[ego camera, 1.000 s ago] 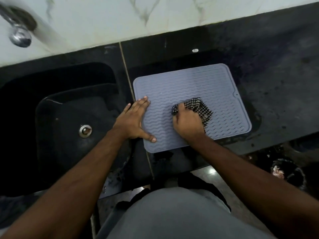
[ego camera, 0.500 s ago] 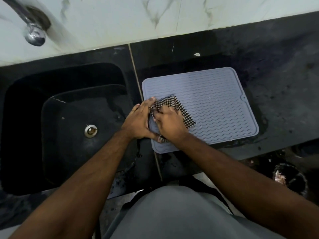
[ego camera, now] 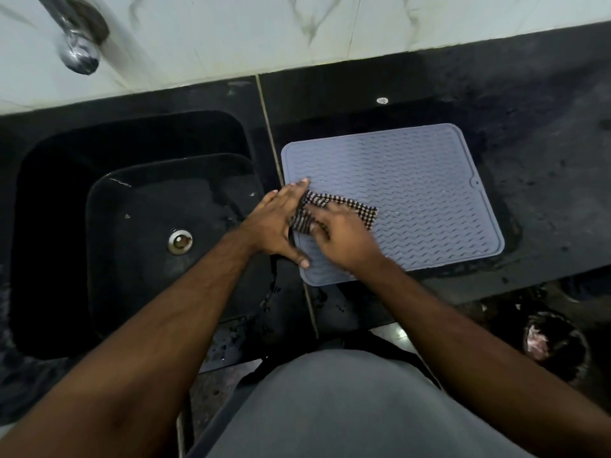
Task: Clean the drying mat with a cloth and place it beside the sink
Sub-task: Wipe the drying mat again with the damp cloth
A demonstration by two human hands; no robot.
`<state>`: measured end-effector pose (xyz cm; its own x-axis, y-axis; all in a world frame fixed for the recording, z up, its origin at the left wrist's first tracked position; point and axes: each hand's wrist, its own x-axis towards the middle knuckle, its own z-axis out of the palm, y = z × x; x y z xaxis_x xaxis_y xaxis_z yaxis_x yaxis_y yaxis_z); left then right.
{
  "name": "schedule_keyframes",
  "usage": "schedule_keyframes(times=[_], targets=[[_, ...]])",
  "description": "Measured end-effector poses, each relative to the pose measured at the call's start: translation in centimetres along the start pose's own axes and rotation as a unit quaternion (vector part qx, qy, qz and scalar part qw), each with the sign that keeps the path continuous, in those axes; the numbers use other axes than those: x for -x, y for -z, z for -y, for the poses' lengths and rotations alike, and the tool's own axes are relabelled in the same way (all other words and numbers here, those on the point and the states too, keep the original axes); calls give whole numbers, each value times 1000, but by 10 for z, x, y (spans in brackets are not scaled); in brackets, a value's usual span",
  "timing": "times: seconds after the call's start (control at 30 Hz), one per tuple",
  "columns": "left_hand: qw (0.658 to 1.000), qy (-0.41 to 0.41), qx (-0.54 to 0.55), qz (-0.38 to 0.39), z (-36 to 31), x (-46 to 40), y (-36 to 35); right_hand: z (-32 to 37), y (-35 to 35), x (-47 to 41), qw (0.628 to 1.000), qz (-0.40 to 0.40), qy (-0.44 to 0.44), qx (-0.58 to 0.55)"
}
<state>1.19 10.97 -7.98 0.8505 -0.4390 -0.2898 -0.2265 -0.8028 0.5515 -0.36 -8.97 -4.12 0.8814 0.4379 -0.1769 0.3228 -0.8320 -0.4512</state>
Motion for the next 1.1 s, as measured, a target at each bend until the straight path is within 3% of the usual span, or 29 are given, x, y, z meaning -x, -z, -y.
schedule_keyframes(times=[0.07,0.17,0.4,0.5,0.6,0.7,0.77,0.83,1.0,1.1], targets=[[1000,2,-13,11,-1,-2,0,7,-22,11,997,32,8,71],[999,8,-35,30,-1,-3,2,-5,-20,18,984,79,88,135],[991,43,-79,99,-11,-8,10,-50,26,31,934,270,188,143],[986,60,-85,129,-20,-9,14,-69,52,39,922,322,179,117],[989,59,-78,107,-29,-6,15,-82,66,37,947,266,175,40],[997,35,-51,51,-33,9,6,-80,61,38,981,84,136,-108],[999,34,-13,19,-38,21,-5,-71,53,39,976,-75,85,-186],[998,53,27,-4,-47,29,-16,-61,44,35,964,-147,62,-213],[998,70,-2,-2,-49,29,-24,-46,-1,33,968,42,228,-95],[997,71,-9,5,-46,30,-24,-48,-12,27,967,44,243,-71]])
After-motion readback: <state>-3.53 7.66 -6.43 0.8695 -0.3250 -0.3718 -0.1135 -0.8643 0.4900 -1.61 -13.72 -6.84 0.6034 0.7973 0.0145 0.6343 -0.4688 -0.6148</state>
